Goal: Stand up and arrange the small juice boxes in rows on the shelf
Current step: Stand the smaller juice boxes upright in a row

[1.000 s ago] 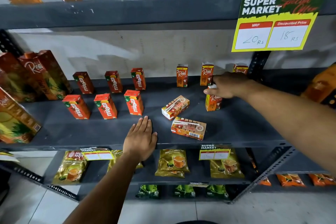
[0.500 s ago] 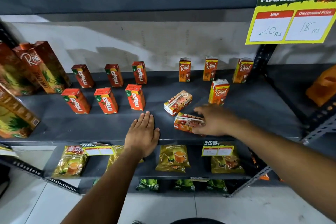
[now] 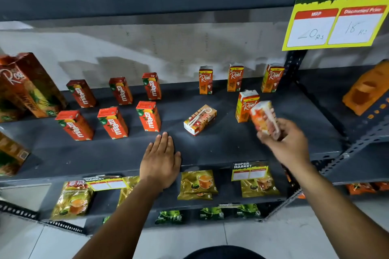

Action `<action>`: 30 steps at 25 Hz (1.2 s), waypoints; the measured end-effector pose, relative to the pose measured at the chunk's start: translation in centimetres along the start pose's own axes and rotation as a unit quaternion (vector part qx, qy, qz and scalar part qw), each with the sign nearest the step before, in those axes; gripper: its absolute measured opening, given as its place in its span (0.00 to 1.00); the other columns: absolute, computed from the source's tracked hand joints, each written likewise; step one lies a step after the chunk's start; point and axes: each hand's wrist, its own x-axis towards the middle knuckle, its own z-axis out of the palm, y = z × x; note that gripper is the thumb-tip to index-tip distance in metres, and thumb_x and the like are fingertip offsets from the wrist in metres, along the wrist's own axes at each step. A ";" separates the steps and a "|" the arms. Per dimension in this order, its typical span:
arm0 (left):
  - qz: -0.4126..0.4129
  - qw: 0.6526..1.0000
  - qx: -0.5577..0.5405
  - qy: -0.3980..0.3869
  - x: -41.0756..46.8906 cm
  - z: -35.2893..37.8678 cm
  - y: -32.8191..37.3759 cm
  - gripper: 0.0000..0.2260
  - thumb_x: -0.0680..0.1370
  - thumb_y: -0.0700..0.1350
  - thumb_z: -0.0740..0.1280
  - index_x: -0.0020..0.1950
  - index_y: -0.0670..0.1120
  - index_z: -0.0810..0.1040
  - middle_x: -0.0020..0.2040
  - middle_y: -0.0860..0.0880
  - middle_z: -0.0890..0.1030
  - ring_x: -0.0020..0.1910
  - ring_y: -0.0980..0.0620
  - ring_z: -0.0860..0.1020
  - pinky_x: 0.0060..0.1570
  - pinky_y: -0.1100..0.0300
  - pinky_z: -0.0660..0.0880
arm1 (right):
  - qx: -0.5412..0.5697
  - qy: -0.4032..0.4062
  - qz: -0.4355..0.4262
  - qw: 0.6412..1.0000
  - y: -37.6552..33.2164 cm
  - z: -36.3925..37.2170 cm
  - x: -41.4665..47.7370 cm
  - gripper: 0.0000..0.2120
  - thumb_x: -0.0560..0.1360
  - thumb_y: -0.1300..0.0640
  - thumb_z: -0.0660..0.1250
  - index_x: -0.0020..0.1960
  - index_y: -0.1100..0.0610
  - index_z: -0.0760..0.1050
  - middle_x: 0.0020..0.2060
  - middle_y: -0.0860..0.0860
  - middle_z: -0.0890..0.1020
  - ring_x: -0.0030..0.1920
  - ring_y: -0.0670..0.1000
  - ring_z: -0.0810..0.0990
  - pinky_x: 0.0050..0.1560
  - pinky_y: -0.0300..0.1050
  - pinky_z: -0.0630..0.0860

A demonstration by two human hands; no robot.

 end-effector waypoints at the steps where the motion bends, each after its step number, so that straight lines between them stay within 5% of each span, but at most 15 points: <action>1: -0.003 1.000 0.000 -0.002 0.1 0.1 0.0 0.34 0.76 0.58 0.39 0.77 0.42 0.54 0.79 0.44 0.53 0.78 0.47 0.50 0.74 0.53 0.46 | 0.024 0.040 0.026 0.999 0.7 0.0 1.3 0.21 0.63 0.49 0.79 0.52 0.52 0.76 0.45 0.49 0.84 0.45 0.52 0.82 0.45 0.49 0.78; 5: -0.036 0.999 -0.010 -0.004 0.2 -0.1 0.9 0.30 0.79 0.55 0.45 0.77 0.41 0.54 0.79 0.43 0.54 0.78 0.46 0.50 0.74 0.51 0.48 | 0.026 0.124 0.084 0.988 2.0 1.0 6.1 0.26 0.57 0.39 0.74 0.49 0.49 0.70 0.50 0.54 0.82 0.51 0.57 0.81 0.51 0.58 0.79; 12: -0.059 0.998 -0.023 0.012 -0.1 0.0 1.7 0.27 0.81 0.53 0.49 0.78 0.41 0.53 0.79 0.44 0.52 0.78 0.46 0.49 0.75 0.51 0.47 | -0.101 0.124 0.095 0.983 2.5 1.1 7.1 0.34 0.60 0.42 0.78 0.57 0.58 0.70 0.55 0.58 0.79 0.57 0.63 0.78 0.61 0.58 0.71; 16: -0.061 0.998 -0.018 0.016 -0.1 0.0 1.8 0.28 0.81 0.53 0.49 0.78 0.42 0.52 0.79 0.44 0.52 0.78 0.47 0.49 0.75 0.52 0.47 | -0.036 0.156 0.033 0.987 1.6 -0.7 7.0 0.45 0.59 0.35 0.75 0.67 0.56 0.64 0.61 0.56 0.74 0.63 0.58 0.73 0.64 0.60 0.70; 20: -0.066 0.998 -0.010 0.010 -0.2 0.0 1.9 0.28 0.81 0.53 0.48 0.78 0.42 0.52 0.80 0.44 0.51 0.78 0.47 0.49 0.75 0.52 0.46 | -0.106 0.083 0.001 0.991 -0.8 -3.3 8.6 0.40 0.63 0.36 0.74 0.66 0.57 0.69 0.63 0.57 0.75 0.61 0.58 0.75 0.58 0.53 0.75; 23: -0.064 0.998 -0.014 0.009 -0.2 -0.1 1.9 0.28 0.81 0.53 0.48 0.78 0.42 0.52 0.80 0.44 0.51 0.78 0.47 0.49 0.75 0.52 0.46 | -0.196 -0.030 -0.042 0.979 -2.9 -5.2 10.4 0.24 0.68 0.48 0.75 0.60 0.59 0.78 0.58 0.58 0.81 0.57 0.59 0.79 0.51 0.47 0.73; 25: -0.062 0.998 -0.012 0.007 -0.2 -0.1 1.9 0.28 0.81 0.53 0.48 0.78 0.42 0.51 0.80 0.44 0.51 0.78 0.47 0.48 0.75 0.52 0.46 | -0.282 -0.144 -0.068 0.946 -4.1 -6.5 12.0 0.22 0.69 0.57 0.75 0.62 0.58 0.77 0.59 0.57 0.81 0.58 0.59 0.78 0.54 0.45 0.72; 27: -0.061 0.998 -0.017 0.014 -0.3 -0.1 1.9 0.27 0.82 0.53 0.49 0.78 0.41 0.52 0.79 0.44 0.52 0.78 0.47 0.49 0.75 0.52 0.47 | -0.411 -0.228 -0.155 0.869 -5.0 -7.2 13.2 0.19 0.71 0.56 0.72 0.61 0.52 0.76 0.61 0.54 0.80 0.59 0.58 0.78 0.55 0.45 0.73; 30: -0.062 0.998 -0.021 0.018 -0.3 -0.1 1.9 0.27 0.81 0.52 0.50 0.77 0.41 0.54 0.79 0.44 0.53 0.78 0.46 0.50 0.75 0.51 0.48 | -0.523 -0.254 -0.264 0.770 -5.1 -7.8 13.9 0.18 0.73 0.56 0.68 0.62 0.45 0.73 0.62 0.52 0.77 0.60 0.57 0.76 0.51 0.47 0.73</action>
